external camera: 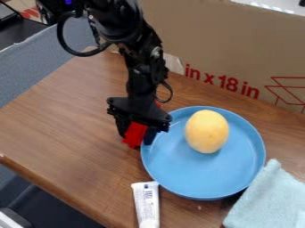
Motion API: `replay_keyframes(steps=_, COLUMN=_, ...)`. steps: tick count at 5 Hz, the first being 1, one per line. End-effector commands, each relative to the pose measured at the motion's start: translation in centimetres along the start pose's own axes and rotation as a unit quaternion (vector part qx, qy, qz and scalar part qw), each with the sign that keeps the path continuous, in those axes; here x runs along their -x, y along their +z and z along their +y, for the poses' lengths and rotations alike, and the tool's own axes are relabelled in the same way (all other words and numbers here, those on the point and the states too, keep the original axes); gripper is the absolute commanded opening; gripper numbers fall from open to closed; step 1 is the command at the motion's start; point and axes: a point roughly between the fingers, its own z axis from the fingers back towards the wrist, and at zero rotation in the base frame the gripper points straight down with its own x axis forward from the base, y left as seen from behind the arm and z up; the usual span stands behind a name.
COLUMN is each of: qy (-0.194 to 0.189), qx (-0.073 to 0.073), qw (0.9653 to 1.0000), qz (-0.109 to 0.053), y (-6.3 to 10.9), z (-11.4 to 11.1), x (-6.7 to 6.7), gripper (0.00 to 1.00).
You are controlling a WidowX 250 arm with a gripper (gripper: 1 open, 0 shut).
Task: Move the red object to the left side of the table
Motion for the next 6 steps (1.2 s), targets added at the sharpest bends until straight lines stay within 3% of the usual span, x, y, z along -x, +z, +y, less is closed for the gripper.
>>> replay_keyframes(steps=1, qy=0.039, qx=-0.014, qw=0.9979, qz=0.049, y=-4.1, z=3.6, x=2.2, gripper=0.00)
replay_keyframes(steps=2, qy=0.046, qx=-0.013, qw=0.9974, qz=0.054, y=-4.7, z=4.4, x=1.8, gripper=0.00)
replay_keyframes(steps=3, qy=0.052, qx=-0.007, qw=0.9971, qz=0.054, y=-4.7, z=4.1, x=2.8, gripper=0.00)
replay_keyframes(steps=4, qy=0.056, qx=-0.007, qw=0.9966, qz=0.060, y=-3.7, z=3.3, x=2.6, gripper=0.00)
replay_keyframes(steps=6, qy=0.068, qx=-0.002, qw=0.9951, qz=0.072, y=-3.0, z=4.8, x=2.5, gripper=0.00)
